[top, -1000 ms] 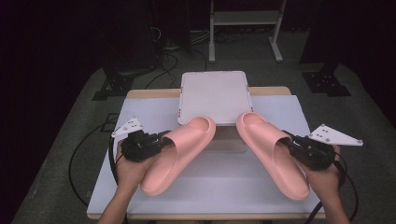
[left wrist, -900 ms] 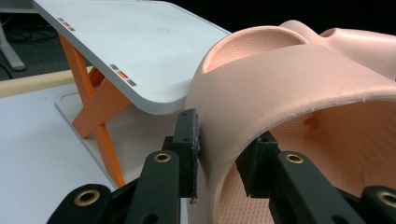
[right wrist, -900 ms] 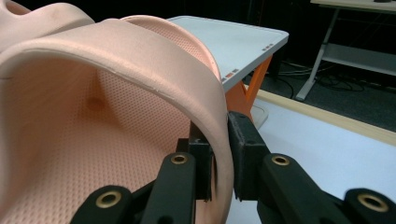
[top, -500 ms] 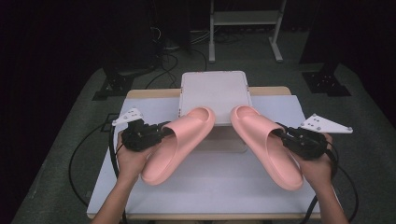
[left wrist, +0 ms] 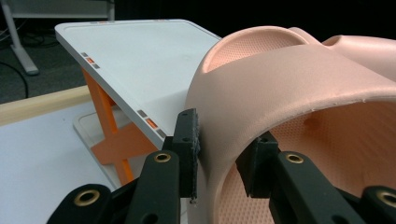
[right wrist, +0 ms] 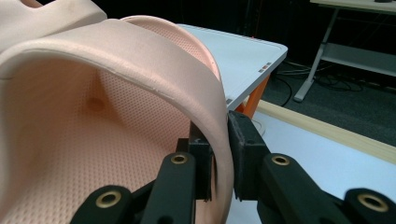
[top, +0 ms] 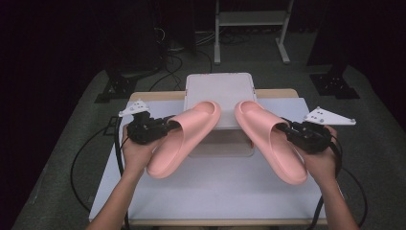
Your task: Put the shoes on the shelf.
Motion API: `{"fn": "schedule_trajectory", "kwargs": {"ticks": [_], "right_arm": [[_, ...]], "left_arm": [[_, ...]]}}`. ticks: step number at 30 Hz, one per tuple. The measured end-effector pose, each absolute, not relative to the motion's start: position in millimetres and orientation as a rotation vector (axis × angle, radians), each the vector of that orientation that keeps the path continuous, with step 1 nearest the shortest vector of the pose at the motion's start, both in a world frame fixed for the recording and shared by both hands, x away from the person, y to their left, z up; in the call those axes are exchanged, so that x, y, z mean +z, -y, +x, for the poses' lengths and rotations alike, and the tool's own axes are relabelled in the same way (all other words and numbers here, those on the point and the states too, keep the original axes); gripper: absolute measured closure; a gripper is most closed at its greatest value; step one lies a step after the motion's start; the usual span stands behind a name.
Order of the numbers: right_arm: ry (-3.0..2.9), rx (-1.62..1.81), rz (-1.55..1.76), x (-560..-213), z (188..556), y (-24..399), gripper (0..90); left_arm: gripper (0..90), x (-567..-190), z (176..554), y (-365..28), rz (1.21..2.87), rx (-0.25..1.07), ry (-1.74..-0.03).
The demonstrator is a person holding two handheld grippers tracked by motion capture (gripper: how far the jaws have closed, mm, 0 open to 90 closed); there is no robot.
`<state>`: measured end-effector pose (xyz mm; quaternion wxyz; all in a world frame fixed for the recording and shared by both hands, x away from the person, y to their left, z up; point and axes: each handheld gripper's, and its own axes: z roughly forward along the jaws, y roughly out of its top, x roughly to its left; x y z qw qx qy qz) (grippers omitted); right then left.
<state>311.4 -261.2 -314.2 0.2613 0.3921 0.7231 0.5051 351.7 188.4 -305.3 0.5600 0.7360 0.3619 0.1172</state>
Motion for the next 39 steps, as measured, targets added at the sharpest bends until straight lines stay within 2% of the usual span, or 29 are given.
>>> {"fn": "schedule_trajectory", "kwargs": {"ticks": [39], "right_arm": [[-1.969, 1.324, 1.081, -294, 364, 242, 79.8]], "left_arm": [[70.5, -291, 406, -170, 1.773, 0.297, -0.9]]}}
